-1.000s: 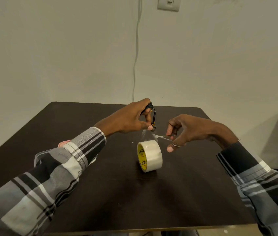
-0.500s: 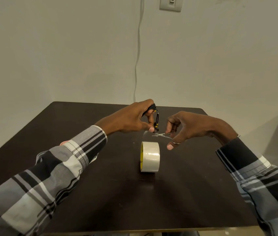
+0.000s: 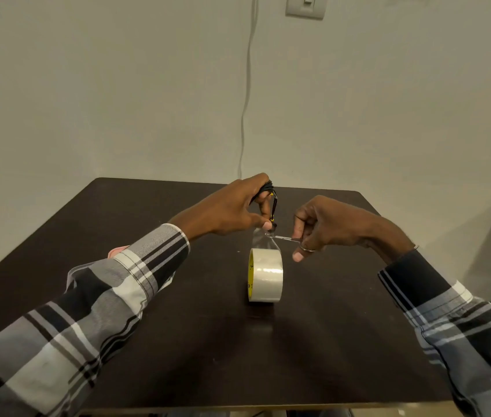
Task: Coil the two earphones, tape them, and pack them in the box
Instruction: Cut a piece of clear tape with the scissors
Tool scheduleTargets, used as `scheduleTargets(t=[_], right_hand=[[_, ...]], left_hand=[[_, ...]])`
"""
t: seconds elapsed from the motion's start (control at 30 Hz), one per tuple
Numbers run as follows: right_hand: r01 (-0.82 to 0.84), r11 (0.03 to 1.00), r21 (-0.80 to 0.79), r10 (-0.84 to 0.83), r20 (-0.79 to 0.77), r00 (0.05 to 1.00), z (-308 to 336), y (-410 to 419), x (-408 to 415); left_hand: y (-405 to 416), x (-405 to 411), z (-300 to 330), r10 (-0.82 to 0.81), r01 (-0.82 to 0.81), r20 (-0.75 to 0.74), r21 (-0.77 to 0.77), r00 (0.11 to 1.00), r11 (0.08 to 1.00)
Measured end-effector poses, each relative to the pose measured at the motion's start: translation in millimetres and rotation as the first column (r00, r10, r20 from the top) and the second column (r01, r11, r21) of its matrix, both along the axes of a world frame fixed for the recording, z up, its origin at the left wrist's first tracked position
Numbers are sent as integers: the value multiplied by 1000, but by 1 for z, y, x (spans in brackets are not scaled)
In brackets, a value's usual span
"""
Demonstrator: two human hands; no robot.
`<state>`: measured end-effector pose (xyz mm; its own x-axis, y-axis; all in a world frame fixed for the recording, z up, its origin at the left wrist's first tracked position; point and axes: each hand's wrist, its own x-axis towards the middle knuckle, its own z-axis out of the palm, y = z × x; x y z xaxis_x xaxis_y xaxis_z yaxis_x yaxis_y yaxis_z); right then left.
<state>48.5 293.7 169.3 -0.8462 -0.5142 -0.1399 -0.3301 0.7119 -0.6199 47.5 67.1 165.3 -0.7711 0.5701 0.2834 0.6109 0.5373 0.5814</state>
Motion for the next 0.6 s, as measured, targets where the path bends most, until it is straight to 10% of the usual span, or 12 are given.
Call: scheduleTargets(t=[0.6], right_hand=[[62,982,-181,-80,-95,992,-47,15,24]], left_hand=[[-4,6,-33,253,-254,16,75,967,964]])
